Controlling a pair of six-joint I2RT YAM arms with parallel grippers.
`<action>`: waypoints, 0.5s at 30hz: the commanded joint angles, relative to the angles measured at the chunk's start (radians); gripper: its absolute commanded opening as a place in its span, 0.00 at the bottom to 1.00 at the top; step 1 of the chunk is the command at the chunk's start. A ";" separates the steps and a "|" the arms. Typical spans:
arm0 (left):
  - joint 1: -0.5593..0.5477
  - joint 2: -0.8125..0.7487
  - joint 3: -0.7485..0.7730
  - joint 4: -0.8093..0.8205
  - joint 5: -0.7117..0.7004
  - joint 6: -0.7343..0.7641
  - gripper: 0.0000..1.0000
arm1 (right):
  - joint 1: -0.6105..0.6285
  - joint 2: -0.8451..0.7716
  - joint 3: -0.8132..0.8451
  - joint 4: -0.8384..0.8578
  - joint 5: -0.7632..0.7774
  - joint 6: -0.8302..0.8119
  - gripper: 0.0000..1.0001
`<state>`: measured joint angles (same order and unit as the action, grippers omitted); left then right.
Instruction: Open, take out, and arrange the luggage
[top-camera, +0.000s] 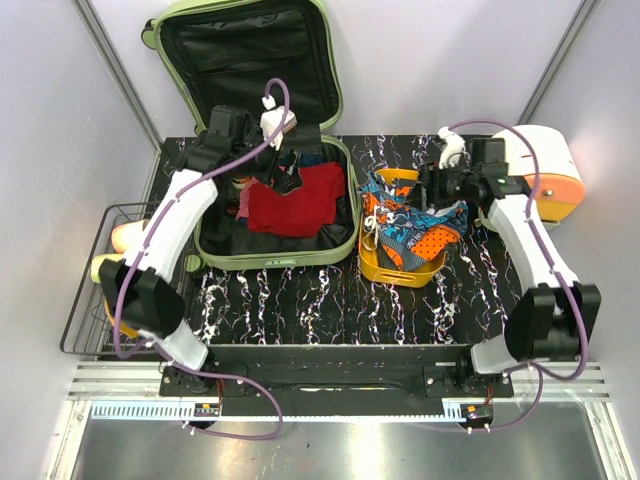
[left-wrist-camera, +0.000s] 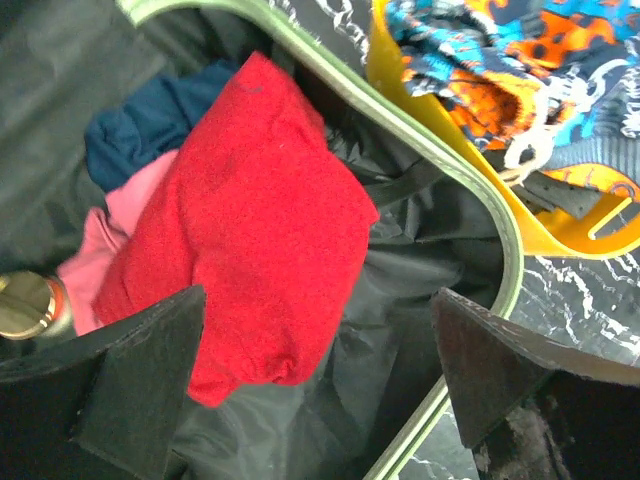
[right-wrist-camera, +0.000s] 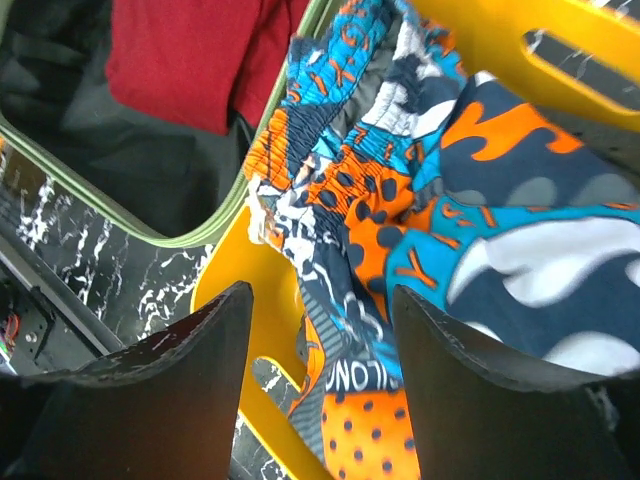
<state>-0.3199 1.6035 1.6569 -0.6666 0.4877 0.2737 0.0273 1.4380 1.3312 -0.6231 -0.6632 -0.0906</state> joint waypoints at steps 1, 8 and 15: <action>0.050 0.137 0.122 -0.154 -0.064 -0.183 0.99 | 0.108 0.130 -0.076 0.069 0.147 0.003 0.67; 0.033 0.213 0.078 -0.078 -0.099 -0.111 0.99 | 0.146 0.312 -0.124 0.103 0.260 -0.018 0.68; -0.132 0.222 -0.052 0.215 -0.519 -0.241 0.99 | 0.146 0.219 -0.035 0.039 0.215 0.020 0.72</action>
<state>-0.3553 1.8366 1.6562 -0.6518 0.2508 0.1154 0.1761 1.7531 1.2190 -0.5632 -0.4644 -0.0837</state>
